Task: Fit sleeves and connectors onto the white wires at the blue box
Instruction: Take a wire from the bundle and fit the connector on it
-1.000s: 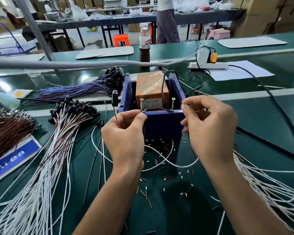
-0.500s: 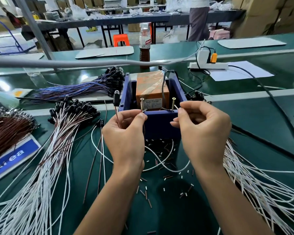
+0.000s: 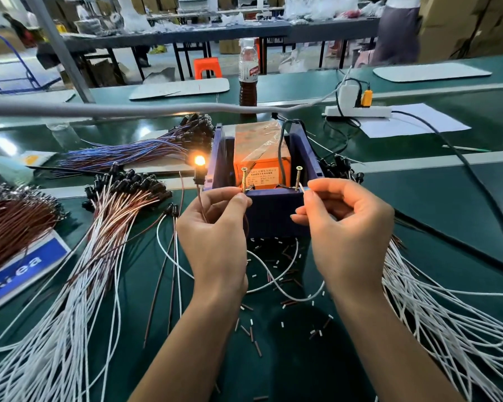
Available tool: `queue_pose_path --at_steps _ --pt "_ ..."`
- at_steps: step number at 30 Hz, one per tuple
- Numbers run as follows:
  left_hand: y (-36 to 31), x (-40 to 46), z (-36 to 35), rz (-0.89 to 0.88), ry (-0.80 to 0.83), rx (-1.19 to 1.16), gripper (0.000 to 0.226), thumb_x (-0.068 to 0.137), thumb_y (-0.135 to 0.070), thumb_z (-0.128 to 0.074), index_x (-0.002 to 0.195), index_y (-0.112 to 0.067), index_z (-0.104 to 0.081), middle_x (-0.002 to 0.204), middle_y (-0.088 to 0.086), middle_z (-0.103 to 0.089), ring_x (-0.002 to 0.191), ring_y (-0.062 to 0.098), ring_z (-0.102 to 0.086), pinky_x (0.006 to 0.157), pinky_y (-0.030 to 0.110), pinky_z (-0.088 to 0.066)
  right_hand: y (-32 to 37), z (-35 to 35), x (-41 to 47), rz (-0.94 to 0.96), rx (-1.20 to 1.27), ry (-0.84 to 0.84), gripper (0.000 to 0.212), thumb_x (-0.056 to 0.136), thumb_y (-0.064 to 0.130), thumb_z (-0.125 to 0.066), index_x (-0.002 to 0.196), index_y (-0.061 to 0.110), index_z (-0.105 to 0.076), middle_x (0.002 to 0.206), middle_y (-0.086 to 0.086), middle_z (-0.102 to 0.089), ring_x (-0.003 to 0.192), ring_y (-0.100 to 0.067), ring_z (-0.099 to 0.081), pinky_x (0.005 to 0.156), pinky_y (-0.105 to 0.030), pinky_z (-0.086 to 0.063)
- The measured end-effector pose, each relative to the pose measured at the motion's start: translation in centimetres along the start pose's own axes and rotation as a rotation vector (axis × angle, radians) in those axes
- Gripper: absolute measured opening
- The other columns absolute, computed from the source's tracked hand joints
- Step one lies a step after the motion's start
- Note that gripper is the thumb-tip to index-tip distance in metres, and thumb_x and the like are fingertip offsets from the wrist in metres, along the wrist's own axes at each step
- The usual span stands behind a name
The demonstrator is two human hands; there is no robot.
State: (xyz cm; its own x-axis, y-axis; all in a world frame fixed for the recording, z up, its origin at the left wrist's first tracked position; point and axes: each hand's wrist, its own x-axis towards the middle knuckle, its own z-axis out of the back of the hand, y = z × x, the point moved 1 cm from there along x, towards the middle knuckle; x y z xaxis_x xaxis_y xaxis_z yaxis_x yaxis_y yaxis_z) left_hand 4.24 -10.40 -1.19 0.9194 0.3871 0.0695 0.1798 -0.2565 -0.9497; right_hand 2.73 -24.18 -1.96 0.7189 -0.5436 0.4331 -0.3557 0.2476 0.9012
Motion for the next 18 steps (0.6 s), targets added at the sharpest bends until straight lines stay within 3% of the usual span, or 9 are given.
queue_pose_path --at_steps 14,18 --pt "0.2 -0.2 0.2 -0.006 0.001 -0.005 0.017 0.088 0.001 -0.072 0.080 -0.014 -0.073 0.060 -0.006 -0.060 0.049 0.004 -0.047 0.048 0.016 -0.038 -0.2 0.1 0.2 -0.001 0.009 0.016 0.011 0.093 0.004 -0.075 0.096 0.015 -0.077 0.073 0.003 -0.075 0.062 -0.012 -0.076 0.058 -0.029 -0.063" --pt "-0.2 -1.3 0.2 0.016 0.038 -0.131 0.020 0.097 -0.004 -0.062 0.079 -0.010 -0.068 0.070 0.006 -0.068 0.042 0.005 -0.034 0.041 0.018 -0.027 -0.3 1.5 1.2 -0.012 0.048 -0.013 0.015 0.093 0.001 -0.073 0.091 0.015 -0.075 0.072 -0.001 -0.074 0.063 -0.018 -0.075 0.056 -0.028 -0.063"
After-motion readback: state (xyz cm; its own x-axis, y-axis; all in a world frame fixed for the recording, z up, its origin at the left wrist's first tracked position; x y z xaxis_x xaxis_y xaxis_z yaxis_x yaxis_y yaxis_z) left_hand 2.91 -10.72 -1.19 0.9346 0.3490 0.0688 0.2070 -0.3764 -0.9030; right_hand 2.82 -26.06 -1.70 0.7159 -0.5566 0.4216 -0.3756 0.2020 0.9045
